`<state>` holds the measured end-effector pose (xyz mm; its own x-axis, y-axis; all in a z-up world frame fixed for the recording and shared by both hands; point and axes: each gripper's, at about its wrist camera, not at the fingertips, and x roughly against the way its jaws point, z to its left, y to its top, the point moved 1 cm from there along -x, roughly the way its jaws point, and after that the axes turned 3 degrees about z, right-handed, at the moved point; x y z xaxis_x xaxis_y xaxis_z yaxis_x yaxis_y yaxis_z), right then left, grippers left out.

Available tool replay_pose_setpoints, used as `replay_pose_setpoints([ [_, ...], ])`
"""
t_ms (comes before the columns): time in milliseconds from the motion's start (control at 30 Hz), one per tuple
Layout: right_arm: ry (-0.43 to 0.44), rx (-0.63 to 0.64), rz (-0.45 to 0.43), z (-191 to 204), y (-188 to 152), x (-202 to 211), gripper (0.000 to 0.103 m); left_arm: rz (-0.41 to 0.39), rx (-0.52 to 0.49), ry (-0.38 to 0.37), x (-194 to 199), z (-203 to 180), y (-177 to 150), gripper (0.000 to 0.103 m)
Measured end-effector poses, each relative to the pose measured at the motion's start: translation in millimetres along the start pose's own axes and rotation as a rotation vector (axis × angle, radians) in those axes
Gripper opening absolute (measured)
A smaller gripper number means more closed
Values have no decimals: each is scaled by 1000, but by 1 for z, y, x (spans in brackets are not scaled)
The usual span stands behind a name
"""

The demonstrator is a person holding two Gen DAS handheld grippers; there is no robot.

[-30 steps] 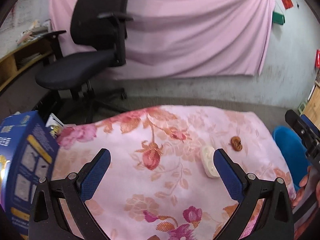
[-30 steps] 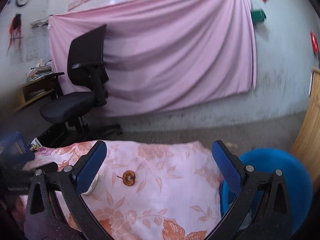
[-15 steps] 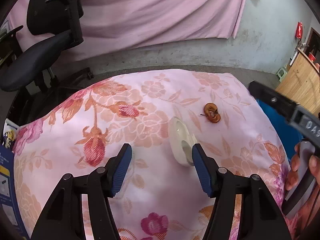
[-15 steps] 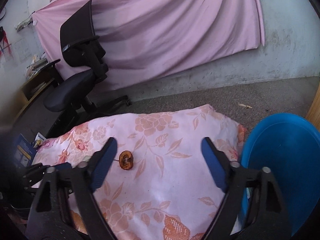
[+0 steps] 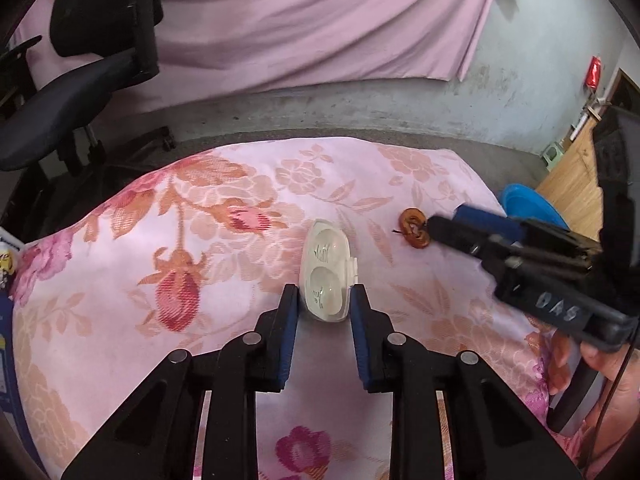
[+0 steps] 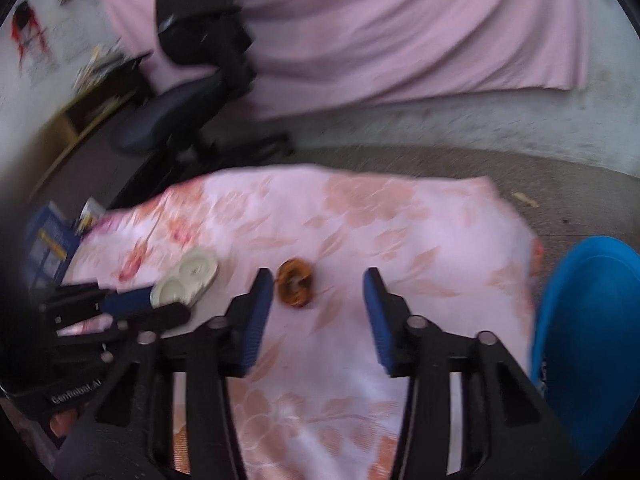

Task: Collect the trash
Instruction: 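Grasp the white blister case with left tool while right tool grasps fruit slice, then carry the blister case and fruit slice over the blue bucket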

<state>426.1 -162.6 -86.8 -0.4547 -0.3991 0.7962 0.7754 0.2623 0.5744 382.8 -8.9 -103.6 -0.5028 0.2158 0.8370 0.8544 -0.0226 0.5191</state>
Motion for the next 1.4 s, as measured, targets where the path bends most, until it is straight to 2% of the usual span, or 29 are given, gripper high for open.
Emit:
replay_pose_setpoints([
  [200, 8, 84, 77, 16, -2, -14, 62, -16, 25, 53, 12, 6, -3, 22],
  [267, -14, 96, 86, 19, -3, -16, 57, -23, 54, 43, 15, 10, -5, 22],
  [333, -40, 105, 89, 20, -4, -16, 42, -33, 72, 38, 18, 11, -5, 21],
  [467, -58, 114, 69, 21, -5, -10, 42, -65, 64, 37, 27, 7, -5, 21],
  [600, -70, 109, -43, 20, -6, 12, 42, -146, 36, 18, 42, 1, -6, 21],
  [700, -91, 115, -208, 21, -13, 45, 42, -239, 18, 8, 57, -3, -9, 21],
  [867, -136, 115, -425, 25, -22, 87, 42, -380, 22, -26, 81, -11, -13, 21],
  [1033, -160, 122, -559, 26, -33, 112, 42, -503, -42, -6, 104, -31, -17, 21],
  [1200, -179, 108, -666, 24, -44, 139, 42, -564, -42, 7, 126, -47, -24, 21],
  [1400, -226, 79, -796, 12, -61, 182, 42, -717, -88, 21, 163, -82, -33, 21],
])
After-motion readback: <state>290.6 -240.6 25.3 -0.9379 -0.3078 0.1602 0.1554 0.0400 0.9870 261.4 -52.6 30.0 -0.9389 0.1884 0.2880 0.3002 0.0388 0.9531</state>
